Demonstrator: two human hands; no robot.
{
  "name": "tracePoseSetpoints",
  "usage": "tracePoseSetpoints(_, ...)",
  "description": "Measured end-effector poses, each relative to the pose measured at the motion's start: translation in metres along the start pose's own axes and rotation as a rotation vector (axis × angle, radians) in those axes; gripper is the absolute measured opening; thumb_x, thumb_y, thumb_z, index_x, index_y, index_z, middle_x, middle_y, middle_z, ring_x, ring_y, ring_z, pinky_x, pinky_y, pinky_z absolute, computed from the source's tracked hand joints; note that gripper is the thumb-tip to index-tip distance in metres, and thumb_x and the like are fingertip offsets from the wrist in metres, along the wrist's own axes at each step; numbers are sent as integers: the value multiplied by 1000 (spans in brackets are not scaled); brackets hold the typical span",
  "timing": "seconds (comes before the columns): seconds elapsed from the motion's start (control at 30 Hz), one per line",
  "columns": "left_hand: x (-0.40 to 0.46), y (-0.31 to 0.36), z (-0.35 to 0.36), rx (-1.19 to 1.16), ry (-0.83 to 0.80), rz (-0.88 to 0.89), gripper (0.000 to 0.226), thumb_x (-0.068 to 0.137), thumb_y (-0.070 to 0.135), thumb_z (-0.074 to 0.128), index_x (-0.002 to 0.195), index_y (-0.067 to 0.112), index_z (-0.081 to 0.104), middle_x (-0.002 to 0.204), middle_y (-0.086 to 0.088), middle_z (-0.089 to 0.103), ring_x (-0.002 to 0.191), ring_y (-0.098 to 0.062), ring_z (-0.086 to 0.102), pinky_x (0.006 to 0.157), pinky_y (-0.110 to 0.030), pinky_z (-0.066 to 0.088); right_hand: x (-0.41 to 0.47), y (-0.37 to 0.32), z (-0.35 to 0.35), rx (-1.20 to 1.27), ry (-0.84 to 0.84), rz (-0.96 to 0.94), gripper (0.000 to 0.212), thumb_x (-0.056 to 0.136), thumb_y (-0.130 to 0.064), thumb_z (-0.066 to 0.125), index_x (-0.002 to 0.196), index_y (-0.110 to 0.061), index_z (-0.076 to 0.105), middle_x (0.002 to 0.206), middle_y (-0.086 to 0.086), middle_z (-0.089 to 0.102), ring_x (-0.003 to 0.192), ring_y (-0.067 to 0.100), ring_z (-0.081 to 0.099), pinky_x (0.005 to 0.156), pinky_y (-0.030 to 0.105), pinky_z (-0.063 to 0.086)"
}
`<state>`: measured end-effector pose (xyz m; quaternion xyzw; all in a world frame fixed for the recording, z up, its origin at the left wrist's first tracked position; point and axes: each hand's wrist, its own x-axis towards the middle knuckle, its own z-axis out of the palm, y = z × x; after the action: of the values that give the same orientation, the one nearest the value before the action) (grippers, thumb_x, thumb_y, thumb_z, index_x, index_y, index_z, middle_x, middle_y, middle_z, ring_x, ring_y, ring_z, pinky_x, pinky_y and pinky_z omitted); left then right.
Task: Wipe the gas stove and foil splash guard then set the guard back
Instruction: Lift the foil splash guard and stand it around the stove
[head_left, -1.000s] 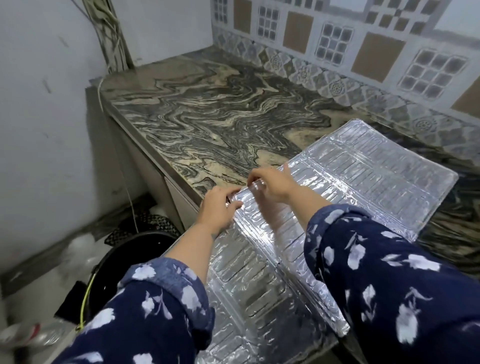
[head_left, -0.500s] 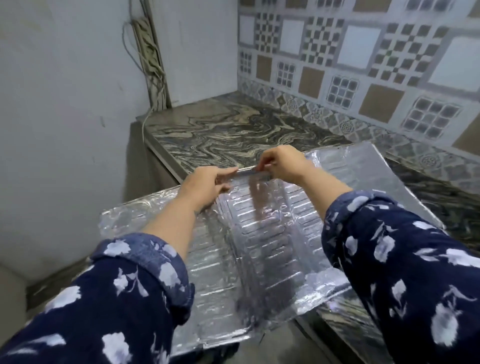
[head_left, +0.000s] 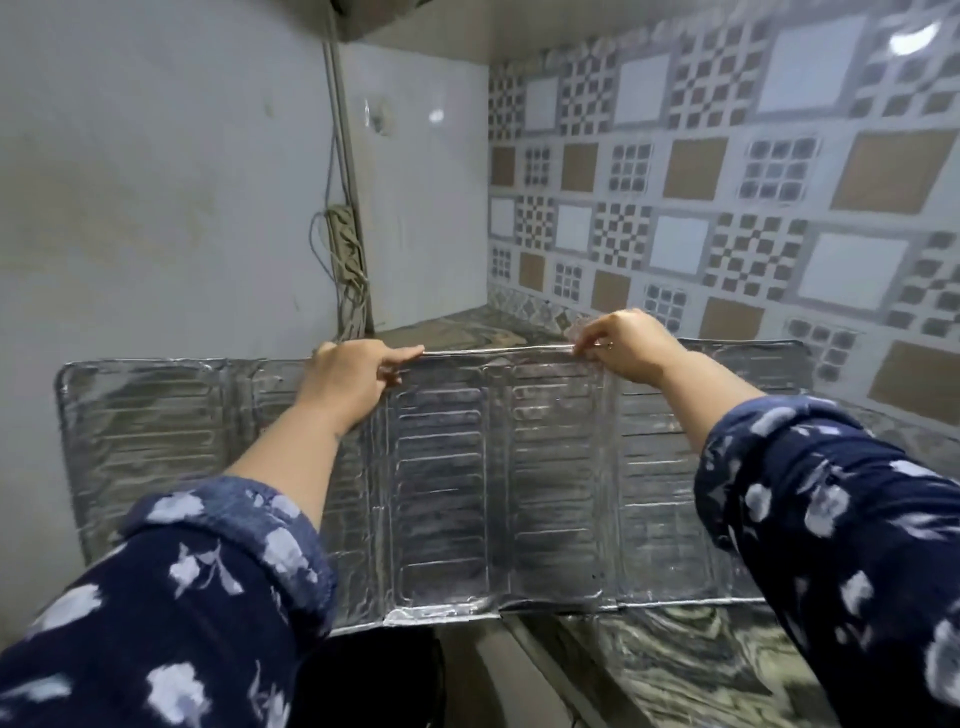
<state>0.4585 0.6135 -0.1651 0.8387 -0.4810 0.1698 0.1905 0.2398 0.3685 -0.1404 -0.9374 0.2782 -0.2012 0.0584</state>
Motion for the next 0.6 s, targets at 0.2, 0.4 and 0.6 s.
tracePoseSetpoints(0.2,-5,-1,2,14,40,5,56,87,7,57,127,47,53,113,3,70,104,-28,63,92,-38,43,-14,20,-3,100,61,124,18,80,-15,73,82,-33,77,102,1,74,96,18,65,85,27,49)
tracePoseSetpoints(0.4,4,2,0,-17,5,-29,55,87,4,54,124,45,57,117,3,70,109,-27,61,94,-36,44,-20,18,-4,234,143,196,13,81,-19,72,84,-31,78,96,-1,76,84,13,64,85,25,47)
tracePoseSetpoints(0.6,33,17,-25,-141,85,21,45,88,8,58,119,41,62,116,1,71,99,-27,65,75,-34,49,-10,20,-49,222,255,236,15,81,-19,73,85,-33,77,95,-3,76,93,12,66,94,27,46)
